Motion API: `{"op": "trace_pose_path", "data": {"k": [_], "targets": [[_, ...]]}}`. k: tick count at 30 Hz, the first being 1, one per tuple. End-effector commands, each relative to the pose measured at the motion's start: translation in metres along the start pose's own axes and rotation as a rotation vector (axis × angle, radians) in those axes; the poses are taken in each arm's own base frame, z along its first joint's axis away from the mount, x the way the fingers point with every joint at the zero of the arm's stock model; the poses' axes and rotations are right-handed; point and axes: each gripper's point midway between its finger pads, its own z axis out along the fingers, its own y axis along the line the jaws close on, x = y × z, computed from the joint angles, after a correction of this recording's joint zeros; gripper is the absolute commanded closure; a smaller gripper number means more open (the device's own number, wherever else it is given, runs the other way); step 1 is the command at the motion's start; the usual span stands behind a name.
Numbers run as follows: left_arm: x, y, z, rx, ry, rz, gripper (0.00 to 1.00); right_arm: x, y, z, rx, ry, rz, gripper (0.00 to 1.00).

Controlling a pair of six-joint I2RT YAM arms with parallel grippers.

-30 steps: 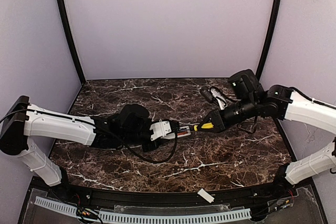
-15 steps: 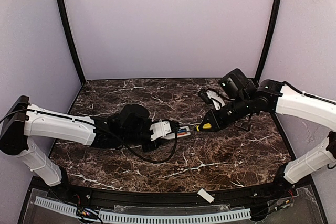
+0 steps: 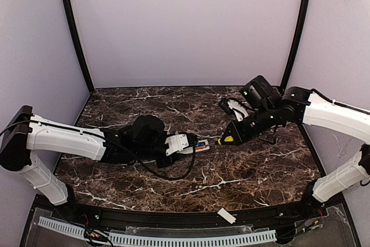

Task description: Unload the batteries from the remote control

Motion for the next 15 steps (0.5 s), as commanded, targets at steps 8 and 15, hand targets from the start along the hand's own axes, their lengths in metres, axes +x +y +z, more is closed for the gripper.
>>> {"op": "trace_pose_path", "data": {"k": [8,15], "targets": [[-0.01,0.004,-0.002,-0.011,-0.026,-0.001,1.0,-0.007,0.01,0.009,0.01,0.01,-0.045,1.0],[-0.011,0.004,-0.002,-0.009,-0.029,-0.001,1.0,-0.013,0.014,0.022,0.04,0.022,-0.062,1.0]]}}
